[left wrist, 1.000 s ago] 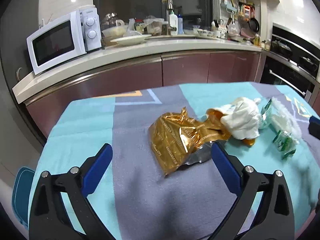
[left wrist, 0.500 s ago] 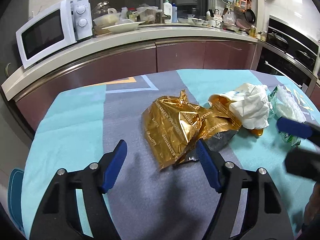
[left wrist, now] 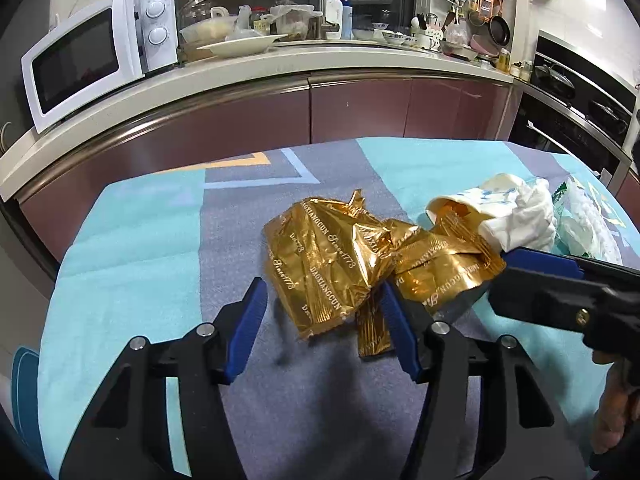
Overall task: Collect trash
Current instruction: 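Grasp the gold foil wrapper with the left tool while the right tool grasps another gold wrapper, then carry both gold wrappers to the teal wastebasket and release them inside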
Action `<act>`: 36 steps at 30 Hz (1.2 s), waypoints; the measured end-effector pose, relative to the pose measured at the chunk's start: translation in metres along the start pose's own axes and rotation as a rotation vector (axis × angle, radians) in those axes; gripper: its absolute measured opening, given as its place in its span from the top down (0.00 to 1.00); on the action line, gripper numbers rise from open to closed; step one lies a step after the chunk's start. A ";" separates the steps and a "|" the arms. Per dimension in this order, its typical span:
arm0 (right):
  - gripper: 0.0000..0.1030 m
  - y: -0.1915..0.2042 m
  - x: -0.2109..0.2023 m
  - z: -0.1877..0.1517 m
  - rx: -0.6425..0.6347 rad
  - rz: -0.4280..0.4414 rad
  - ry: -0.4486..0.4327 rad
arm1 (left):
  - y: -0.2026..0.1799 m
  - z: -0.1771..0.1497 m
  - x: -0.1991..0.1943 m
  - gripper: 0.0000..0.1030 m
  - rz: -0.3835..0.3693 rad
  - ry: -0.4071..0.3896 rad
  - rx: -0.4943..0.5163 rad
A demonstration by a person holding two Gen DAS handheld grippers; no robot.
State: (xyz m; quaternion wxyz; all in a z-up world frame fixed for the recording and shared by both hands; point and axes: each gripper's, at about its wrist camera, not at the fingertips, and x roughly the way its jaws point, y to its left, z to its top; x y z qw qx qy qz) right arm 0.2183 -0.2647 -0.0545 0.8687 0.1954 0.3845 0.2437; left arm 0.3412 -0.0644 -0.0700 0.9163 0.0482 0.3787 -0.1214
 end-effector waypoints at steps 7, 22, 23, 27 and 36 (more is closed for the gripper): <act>0.66 -0.013 0.021 0.004 0.074 -0.001 0.031 | -0.002 0.002 0.016 0.66 -0.056 0.055 0.002; 0.96 0.000 0.008 -0.002 0.043 0.032 -0.003 | 0.012 -0.003 -0.022 0.84 -0.073 -0.040 -0.068; 0.97 0.004 0.006 -0.003 0.037 0.037 -0.007 | 0.015 -0.005 -0.027 0.84 -0.071 -0.047 -0.074; 0.99 0.016 -0.001 -0.004 0.010 0.042 -0.026 | 0.030 -0.009 -0.056 0.84 -0.057 -0.085 -0.105; 0.99 0.046 -0.028 -0.006 -0.048 0.039 -0.081 | 0.056 -0.030 -0.122 0.84 -0.027 -0.167 -0.150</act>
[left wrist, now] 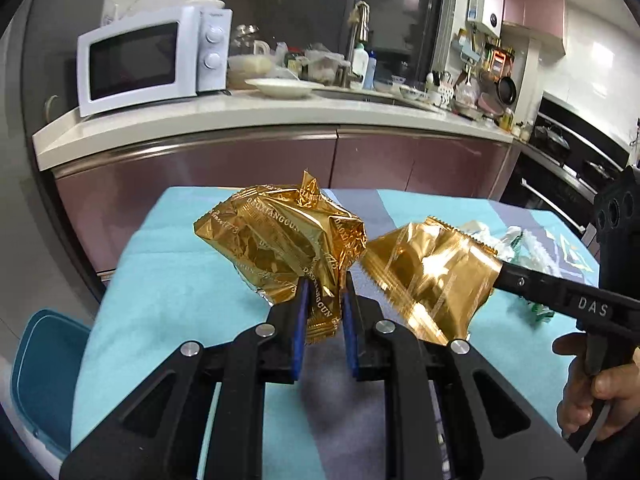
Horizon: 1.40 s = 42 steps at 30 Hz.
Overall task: Collect trash
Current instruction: 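Carry both gold wrappers to the teal wastebasket and release them inside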
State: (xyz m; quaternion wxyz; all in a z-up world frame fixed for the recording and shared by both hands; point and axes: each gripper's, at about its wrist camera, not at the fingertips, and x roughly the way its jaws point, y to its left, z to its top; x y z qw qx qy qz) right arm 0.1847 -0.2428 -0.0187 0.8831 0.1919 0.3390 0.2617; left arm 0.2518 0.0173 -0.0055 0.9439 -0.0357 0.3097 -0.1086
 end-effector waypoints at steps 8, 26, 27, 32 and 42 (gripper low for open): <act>0.99 0.032 -0.017 0.003 -0.057 0.027 -0.041 | 0.024 -0.011 -0.068 0.84 0.045 -0.077 -0.028; 0.99 0.186 0.076 0.000 -0.323 0.201 0.105 | 0.202 -0.076 -0.200 0.84 0.392 -0.081 -0.189; 0.99 0.196 0.088 -0.001 -0.342 0.202 0.121 | 0.212 -0.080 -0.198 0.84 0.397 -0.069 -0.196; 0.99 0.233 0.137 -0.009 -0.407 0.198 0.199 | 0.252 -0.101 -0.185 0.84 0.383 -0.009 -0.251; 0.99 0.268 0.222 -0.039 -0.491 0.119 0.347 | 0.296 -0.131 -0.133 0.83 0.359 0.098 -0.335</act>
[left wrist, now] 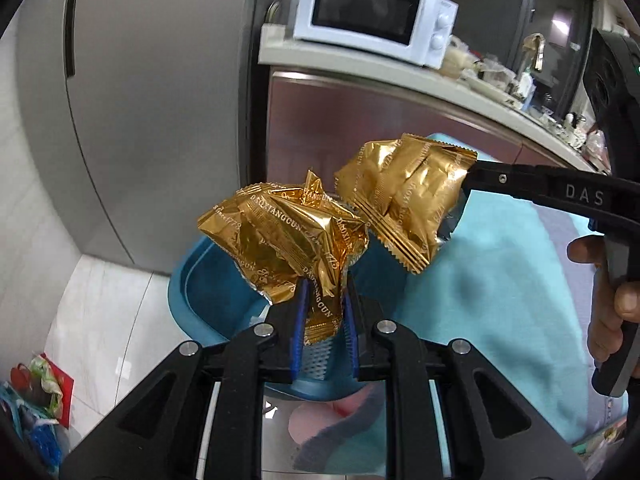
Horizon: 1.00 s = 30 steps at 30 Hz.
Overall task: Collect trash
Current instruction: 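Carry both gold wrappers to the teal wastebasket and release them inside, then move both open tools back over the table toward the tissue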
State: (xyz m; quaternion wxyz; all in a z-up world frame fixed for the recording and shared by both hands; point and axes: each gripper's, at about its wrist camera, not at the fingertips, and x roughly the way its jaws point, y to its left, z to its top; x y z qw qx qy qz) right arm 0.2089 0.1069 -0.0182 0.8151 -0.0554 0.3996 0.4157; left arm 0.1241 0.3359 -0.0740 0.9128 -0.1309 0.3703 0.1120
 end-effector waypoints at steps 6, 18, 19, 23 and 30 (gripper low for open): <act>0.99 0.009 0.039 0.002 -0.050 -0.056 0.101 | 0.002 -0.002 0.040 0.81 0.011 0.068 -0.022; 0.70 0.009 0.071 -0.003 -0.067 -0.083 0.188 | -0.001 -0.001 0.071 0.39 0.074 0.091 -0.025; 0.70 0.007 0.070 -0.003 -0.060 -0.077 0.182 | -0.003 0.000 0.067 0.30 0.078 0.082 -0.025; 0.67 0.000 0.057 -0.005 -0.027 -0.049 0.145 | -0.013 0.004 0.047 0.11 0.108 0.021 -0.007; 0.35 -0.005 0.000 -0.009 -0.002 -0.027 -0.002 | -0.027 0.008 -0.008 0.06 0.149 -0.129 -0.028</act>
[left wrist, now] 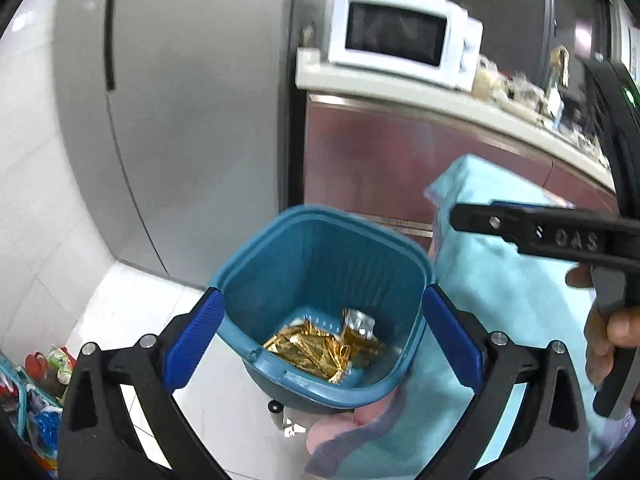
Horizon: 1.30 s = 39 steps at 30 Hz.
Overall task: Collect trash
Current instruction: 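Move both open tools back over the table toward the tissue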
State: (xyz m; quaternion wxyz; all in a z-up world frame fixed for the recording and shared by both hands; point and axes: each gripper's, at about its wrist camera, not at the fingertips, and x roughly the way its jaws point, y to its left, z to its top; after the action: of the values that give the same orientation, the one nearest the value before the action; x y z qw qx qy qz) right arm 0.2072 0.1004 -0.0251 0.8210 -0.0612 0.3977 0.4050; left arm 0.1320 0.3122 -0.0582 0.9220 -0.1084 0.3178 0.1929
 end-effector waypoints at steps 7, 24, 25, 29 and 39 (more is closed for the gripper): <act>0.16 -0.009 -0.059 -0.014 0.000 -0.052 -0.143 | -0.025 0.003 -0.057 0.05 -0.032 -0.126 -0.012; 0.07 -0.060 -0.189 -0.098 0.067 -0.306 -0.391 | -0.135 -0.032 -0.165 0.05 -0.201 -0.354 0.110; 0.07 -0.063 -0.197 -0.104 0.069 -0.328 -0.406 | -0.144 -0.034 -0.169 0.05 -0.207 -0.361 0.126; 0.07 -0.076 -0.236 -0.137 0.095 -0.433 -0.459 | -0.172 -0.041 -0.177 0.05 -0.250 -0.355 0.162; 0.07 -0.103 -0.298 -0.208 0.167 -0.643 -0.504 | -0.242 -0.066 -0.192 0.05 -0.414 -0.288 0.188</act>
State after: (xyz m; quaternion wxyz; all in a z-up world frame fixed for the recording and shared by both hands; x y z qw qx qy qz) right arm 0.0497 -0.2399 0.0207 0.9795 -0.0147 0.1764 0.0966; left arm 0.0600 0.0177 0.0295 0.9836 -0.0562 0.1709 -0.0165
